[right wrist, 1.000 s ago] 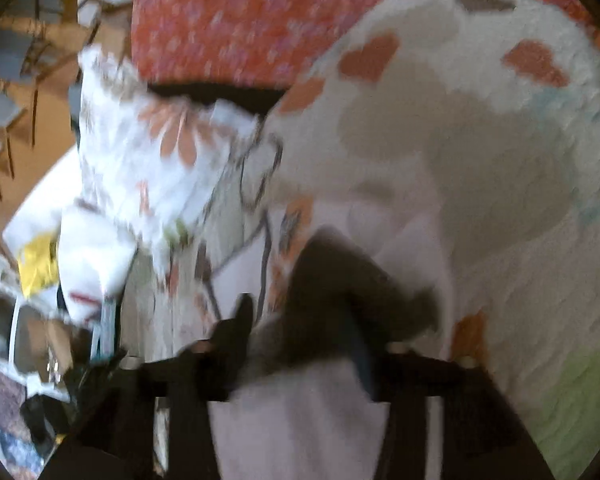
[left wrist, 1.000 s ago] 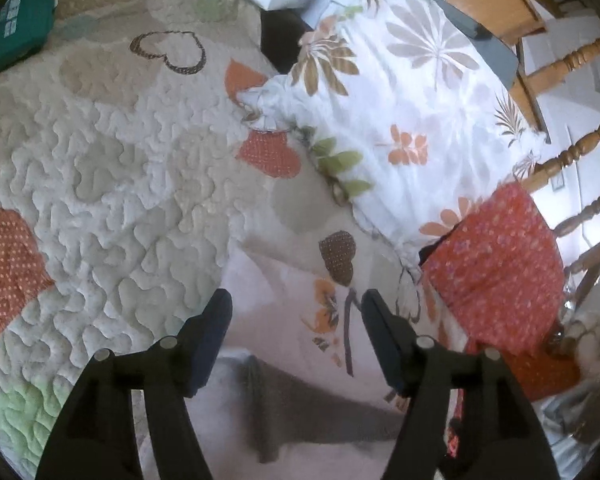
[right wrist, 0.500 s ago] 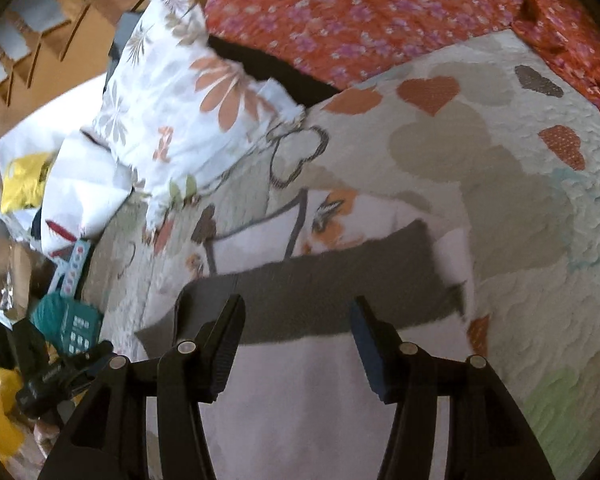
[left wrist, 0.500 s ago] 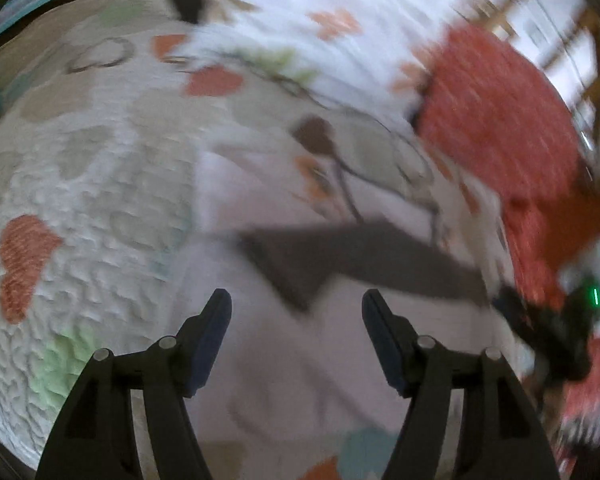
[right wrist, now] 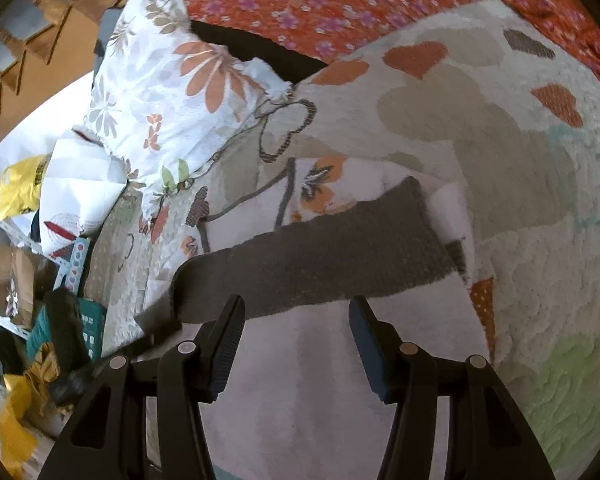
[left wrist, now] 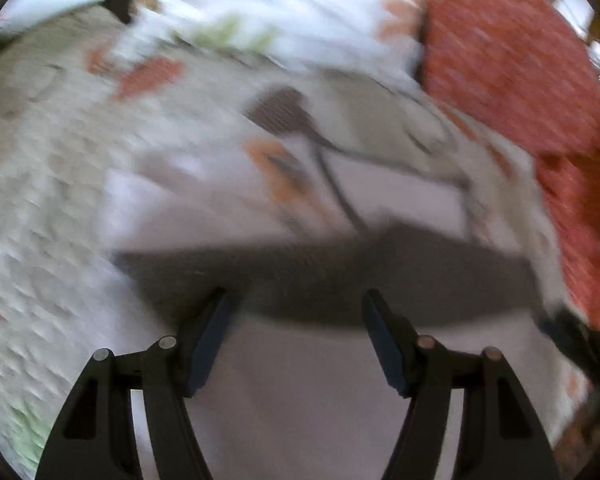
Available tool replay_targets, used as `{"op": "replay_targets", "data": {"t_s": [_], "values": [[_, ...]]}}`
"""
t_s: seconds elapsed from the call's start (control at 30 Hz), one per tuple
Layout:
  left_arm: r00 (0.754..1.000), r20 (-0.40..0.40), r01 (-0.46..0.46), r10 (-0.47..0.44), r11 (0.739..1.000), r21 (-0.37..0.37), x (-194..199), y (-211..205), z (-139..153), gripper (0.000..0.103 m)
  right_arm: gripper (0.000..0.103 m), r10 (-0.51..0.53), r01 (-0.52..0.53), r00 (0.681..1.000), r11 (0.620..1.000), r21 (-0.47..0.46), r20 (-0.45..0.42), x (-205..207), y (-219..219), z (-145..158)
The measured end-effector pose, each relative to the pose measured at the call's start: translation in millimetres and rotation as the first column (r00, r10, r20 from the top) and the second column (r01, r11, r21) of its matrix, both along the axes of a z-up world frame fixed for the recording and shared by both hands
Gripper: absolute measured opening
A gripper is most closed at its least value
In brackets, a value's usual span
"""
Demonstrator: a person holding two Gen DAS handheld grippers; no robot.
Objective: Fold small clothes
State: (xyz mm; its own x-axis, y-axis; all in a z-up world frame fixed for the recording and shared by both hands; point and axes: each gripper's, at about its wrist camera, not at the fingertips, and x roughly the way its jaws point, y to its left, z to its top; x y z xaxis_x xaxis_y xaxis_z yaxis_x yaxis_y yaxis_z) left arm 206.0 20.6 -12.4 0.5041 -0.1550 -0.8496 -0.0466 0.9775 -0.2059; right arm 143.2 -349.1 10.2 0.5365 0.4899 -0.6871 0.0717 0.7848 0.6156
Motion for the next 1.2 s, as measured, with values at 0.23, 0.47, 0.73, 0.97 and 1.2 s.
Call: {"op": "replay_targets", "data": {"t_s": [0.23, 0.47, 0.73, 0.97, 1.2], "values": [[0.957, 0.109, -0.286, 0.268, 0.933, 0.219, 25.3, 48.6, 10.4, 0.073, 0.059, -0.015, 0.015, 1.000, 0.999, -0.035, -0.002, 8.8, -13.4, -3.7], [0.975, 0.006, -0.222, 0.223, 0.970, 0.095, 13.3, 50.9, 10.0, 0.074, 0.059, -0.027, 0.028, 0.999, 0.997, -0.071, 0.021, 7.8, -25.7, 5.7], [0.989, 0.002, -0.147, 0.148, 0.982, 0.120, -31.6, 78.5, 19.2, 0.075, 0.059, -0.035, 0.038, 0.999, 0.992, -0.124, 0.028, -5.4, -42.4, 14.1], [0.993, -0.102, -0.066, 0.059, 0.996, -0.066, -82.6, 117.0, -3.7, 0.075, 0.059, -0.047, 0.047, 0.999, 0.980, -0.192, 0.003, -23.6, -50.7, 10.5], [0.991, -0.128, 0.057, -0.038, 0.988, 0.144, -98.0, 79.8, -18.4, 0.028, 0.059, -0.070, 0.065, 0.997, 0.975, -0.211, -0.015, -30.7, -49.1, 8.8]]}}
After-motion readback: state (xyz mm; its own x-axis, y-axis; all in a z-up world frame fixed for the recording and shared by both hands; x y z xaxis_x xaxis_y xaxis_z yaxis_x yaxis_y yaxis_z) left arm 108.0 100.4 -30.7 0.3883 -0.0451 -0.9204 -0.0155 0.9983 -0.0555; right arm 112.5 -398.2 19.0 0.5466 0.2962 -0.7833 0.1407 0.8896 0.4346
